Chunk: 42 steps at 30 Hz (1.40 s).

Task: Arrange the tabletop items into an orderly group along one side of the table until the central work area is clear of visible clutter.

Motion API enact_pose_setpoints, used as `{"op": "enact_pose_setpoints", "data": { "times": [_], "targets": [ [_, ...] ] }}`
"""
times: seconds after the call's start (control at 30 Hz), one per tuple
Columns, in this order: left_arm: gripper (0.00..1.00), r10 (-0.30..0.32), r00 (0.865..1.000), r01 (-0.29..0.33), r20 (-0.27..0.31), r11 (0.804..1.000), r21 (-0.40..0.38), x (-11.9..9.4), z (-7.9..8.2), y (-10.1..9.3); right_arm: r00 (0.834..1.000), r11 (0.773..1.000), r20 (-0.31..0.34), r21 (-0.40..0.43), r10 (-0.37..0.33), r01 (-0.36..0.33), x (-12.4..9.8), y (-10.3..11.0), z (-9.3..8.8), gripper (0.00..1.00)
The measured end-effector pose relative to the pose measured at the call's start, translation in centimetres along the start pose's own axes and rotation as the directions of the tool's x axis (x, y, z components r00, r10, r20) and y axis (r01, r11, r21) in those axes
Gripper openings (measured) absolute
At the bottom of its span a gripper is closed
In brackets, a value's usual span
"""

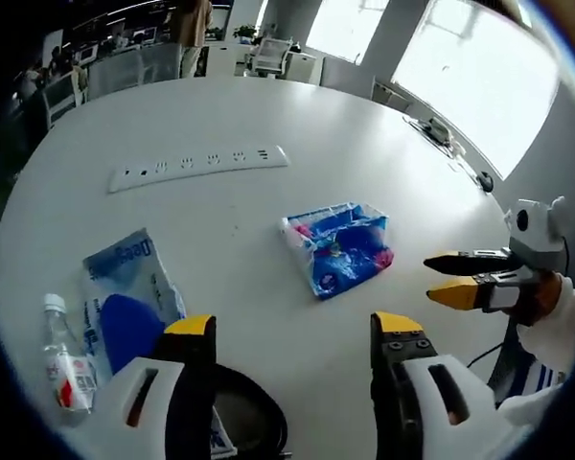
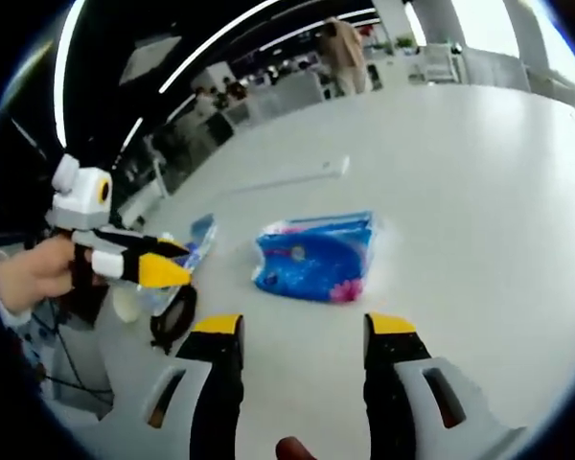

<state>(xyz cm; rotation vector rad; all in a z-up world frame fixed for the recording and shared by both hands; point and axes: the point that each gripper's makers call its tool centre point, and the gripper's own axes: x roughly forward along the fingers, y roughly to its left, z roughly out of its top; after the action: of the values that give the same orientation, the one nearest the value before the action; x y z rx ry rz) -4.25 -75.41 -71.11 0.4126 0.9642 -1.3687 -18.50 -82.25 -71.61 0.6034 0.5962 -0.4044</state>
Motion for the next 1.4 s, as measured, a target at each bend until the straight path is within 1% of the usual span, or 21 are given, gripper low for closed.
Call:
{"op": "enact_pose_setpoints", "data": {
  "times": [0.07, 0.17, 0.4, 0.5, 0.6, 0.7, 0.73, 0.8, 0.9, 1.07, 1.13, 1.2, 1.23, 1.27, 1.33, 1.37, 1.4],
  "targets": [
    [0.64, 0.003, 1.000, -0.003, -0.007, 1.000, -0.014, -0.1, -0.3, 0.3, 1.000, 1.000, 0.001, 0.021, 0.009, -0.009, 0.0, 0.2, -0.1, 0.45],
    [0.64, 0.005, 1.000, -0.005, -0.005, 1.000, -0.026, -0.2, -0.5, 0.5, 1.000, 1.000, -0.005, 0.011, 0.005, -0.005, 0.0, 0.2, -0.3, 0.45],
    [0.62, 0.003, 1.000, -0.004, -0.006, 0.999, -0.037, -0.6, -1.0, 0.8, 1.000, 1.000, -0.018, 0.007, 0.020, -0.020, 0.1, 0.5, -0.6, 0.43],
    [0.63, -0.004, 1.000, 0.004, -0.009, 0.999, -0.032, -0.9, -1.6, 0.9, 0.999, 0.999, -0.019, 0.017, 0.031, -0.030, 0.2, 0.8, -0.8, 0.42],
    [0.63, 0.000, 1.000, 0.000, -0.010, 0.999, -0.043, -1.3, -2.2, 1.5, 0.999, 1.000, -0.021, 0.015, 0.028, -0.028, 0.2, 0.8, -0.9, 0.42],
    [0.63, 0.003, 1.000, -0.003, -0.003, 0.998, -0.069, -1.8, -2.8, 2.0, 0.999, 0.999, -0.025, 0.017, 0.031, -0.031, 0.3, 0.8, -1.1, 0.41],
    [0.63, 0.002, 1.000, -0.001, 0.012, 0.996, -0.095, -2.1, -2.9, 2.1, 0.999, 0.999, -0.028, 0.018, 0.034, -0.033, 0.3, 0.9, -1.2, 0.41],
    [0.63, -0.001, 0.999, 0.005, 0.033, 0.993, -0.117, -2.7, -3.3, 2.4, 0.999, 0.999, -0.032, 0.019, 0.036, -0.036, 0.3, 0.9, -1.3, 0.41],
    [0.63, 0.008, 0.999, -0.001, 0.048, 0.989, -0.151, -3.3, -4.0, 2.9, 0.998, 0.999, -0.038, 0.020, 0.041, -0.040, 0.3, 1.1, -1.5, 0.41],
    [0.63, 0.034, 0.996, -0.014, 0.081, 0.972, -0.234, -4.8, -5.7, 3.9, 0.997, 0.998, -0.048, 0.016, 0.055, -0.055, 0.2, 1.6, -2.1, 0.41],
    [0.62, 0.051, 0.994, -0.023, 0.093, 0.962, -0.273, -5.4, -6.5, 4.3, 0.997, 0.998, -0.054, 0.017, 0.061, -0.060, 0.2, 1.7, -2.4, 0.41],
    [0.62, 0.060, 0.991, -0.019, 0.120, 0.947, -0.321, -6.1, -7.3, 4.5, 0.996, 0.998, -0.059, 0.017, 0.065, -0.064, 0.1, 1.9, -2.8, 0.41],
    [0.62, 0.072, 0.987, -0.015, 0.141, 0.931, -0.365, -6.5, -7.6, 4.6, 0.996, 0.998, -0.060, 0.018, 0.068, -0.067, -0.1, 2.1, -2.9, 0.41],
    [0.62, 0.079, 0.985, -0.014, 0.153, 0.921, -0.390, -6.9, -7.9, 4.7, 0.996, 0.997, -0.058, 0.023, 0.069, -0.067, -0.2, 2.1, -3.0, 0.41],
    [0.61, 0.096, 0.977, -0.009, 0.188, 0.908, -0.418, -7.5, -8.3, 5.1, 0.996, 0.997, -0.056, 0.034, 0.072, -0.070, -0.3, 2.1, -3.3, 0.41],
    [0.60, 0.103, 0.975, -0.011, 0.195, 0.905, -0.426, -7.7, -8.6, 5.2, 0.996, 0.997, -0.057, 0.036, 0.072, -0.070, -0.3, 2.1, -3.4, 0.41],
    [0.60, 0.112, 0.976, -0.016, 0.189, 0.895, -0.446, -8.2, -9.0, 5.2, 0.995, 0.997, -0.065, 0.038, 0.072, -0.070, -0.3, 2.2, -3.7, 0.41]
  ]
}}
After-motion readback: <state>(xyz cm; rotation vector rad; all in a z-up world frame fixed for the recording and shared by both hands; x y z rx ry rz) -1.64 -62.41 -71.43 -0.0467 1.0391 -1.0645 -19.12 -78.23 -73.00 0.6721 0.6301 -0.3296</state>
